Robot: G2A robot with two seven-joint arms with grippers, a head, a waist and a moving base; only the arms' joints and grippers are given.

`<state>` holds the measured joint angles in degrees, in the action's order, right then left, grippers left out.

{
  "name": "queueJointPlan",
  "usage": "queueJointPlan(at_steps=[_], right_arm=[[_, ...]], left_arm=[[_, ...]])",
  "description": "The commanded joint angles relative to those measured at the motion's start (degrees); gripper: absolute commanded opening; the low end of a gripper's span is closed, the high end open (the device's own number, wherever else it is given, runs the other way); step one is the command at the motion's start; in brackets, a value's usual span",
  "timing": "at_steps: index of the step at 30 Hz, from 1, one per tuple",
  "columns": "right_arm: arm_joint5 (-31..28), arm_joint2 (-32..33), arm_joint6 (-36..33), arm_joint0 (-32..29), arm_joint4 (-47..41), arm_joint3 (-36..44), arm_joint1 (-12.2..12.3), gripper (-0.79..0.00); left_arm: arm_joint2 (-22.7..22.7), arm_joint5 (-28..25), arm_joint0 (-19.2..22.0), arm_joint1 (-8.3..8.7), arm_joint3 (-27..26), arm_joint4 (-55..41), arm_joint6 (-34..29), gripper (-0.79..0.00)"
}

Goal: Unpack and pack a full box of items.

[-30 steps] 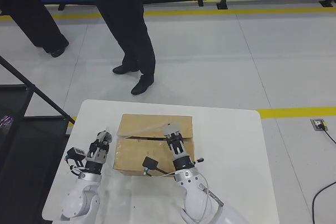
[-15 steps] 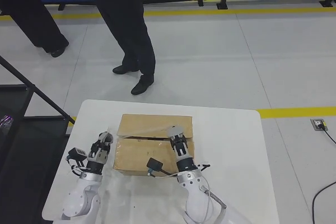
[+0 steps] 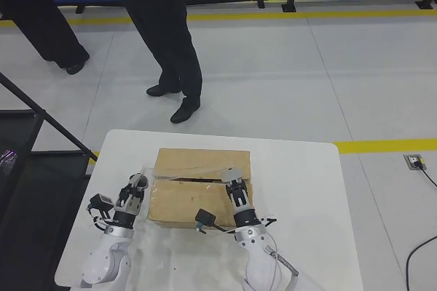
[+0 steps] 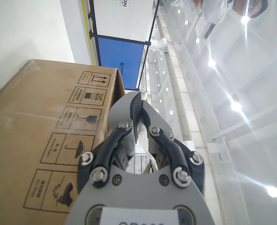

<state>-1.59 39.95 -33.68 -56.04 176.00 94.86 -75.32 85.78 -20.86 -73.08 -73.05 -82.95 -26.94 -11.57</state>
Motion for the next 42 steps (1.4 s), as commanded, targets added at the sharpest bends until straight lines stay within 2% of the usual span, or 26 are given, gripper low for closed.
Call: queueJointPlan(at_steps=[1,4,5,6,7,9,12,29,34,37,38,39,40,42], right_arm=[[-0.8,0.3,0.3,-0.4,0.0,0.0,0.0,-0.785],[-1.8,0.7,1.0,-0.8,0.0,0.1,0.0,-0.785],[-1.9,0.8,1.2,-0.9,0.0,0.2,-0.1,-0.785],[-2.1,1.0,1.2,-1.0,0.0,0.1,-0.1,-0.785],[-2.3,1.1,1.3,-1.1,0.0,0.2,-0.2,-0.785],[-2.4,1.2,1.5,-1.3,0.0,0.2,-0.2,-0.785],[-2.5,1.5,1.9,-1.5,0.0,0.2,-0.3,-0.785],[-2.6,2.2,1.0,-2.2,0.0,-0.1,-0.7,-0.785],[-2.8,2.2,1.0,-2.4,0.0,0.1,-0.6,-0.785],[-2.7,2.3,1.1,-2.4,0.0,0.1,-0.6,-0.785],[-2.7,2.3,1.1,-2.5,0.0,0.1,-0.6,-0.785],[-2.6,2.3,1.2,-2.5,0.0,0.1,-0.6,-0.785],[-2.6,2.4,1.2,-2.5,0.0,0.1,-0.6,-0.785],[-2.7,2.4,1.1,-2.5,0.0,0.1,-0.6,-0.785]], left_arm=[[-0.1,0.1,0.0,-0.06,0.1,0.2,0.1,-0.785],[-0.1,0.0,-0.2,-0.13,0.1,0.3,0.1,-0.776],[-0.1,0.0,-0.3,-0.15,0.1,0.3,0.1,-0.730],[-0.1,0.0,-0.4,-0.17,0.1,0.3,0.2,-0.625],[0.0,0.0,-0.5,-0.18,0.0,0.3,0.2,-0.582],[0.1,0.0,-0.7,-0.22,0.0,0.2,0.3,-0.563],[0.3,0.0,-0.8,-0.27,0.0,0.1,0.5,-0.496],[1.3,0.1,-0.7,-0.50,0.7,0.1,0.4,-0.483],[2.8,-0.9,-1.2,-0.49,0.1,-0.7,1.2,-0.474],[4.3,-2.2,-1.6,-0.43,-1.3,-1.0,2.1,-0.443],[4.8,-2.5,-1.7,-0.41,-1.9,-1.1,2.3,-0.419],[5.4,-3.1,-1.9,-0.37,-2.7,-0.7,2.7,-0.262],[5.7,-3.3,-2.1,-0.36,-3.7,-0.8,2.7,0.000],[6.2,-3.5,-2.9,-0.32,-6.5,-1.2,1.9,0.000]])
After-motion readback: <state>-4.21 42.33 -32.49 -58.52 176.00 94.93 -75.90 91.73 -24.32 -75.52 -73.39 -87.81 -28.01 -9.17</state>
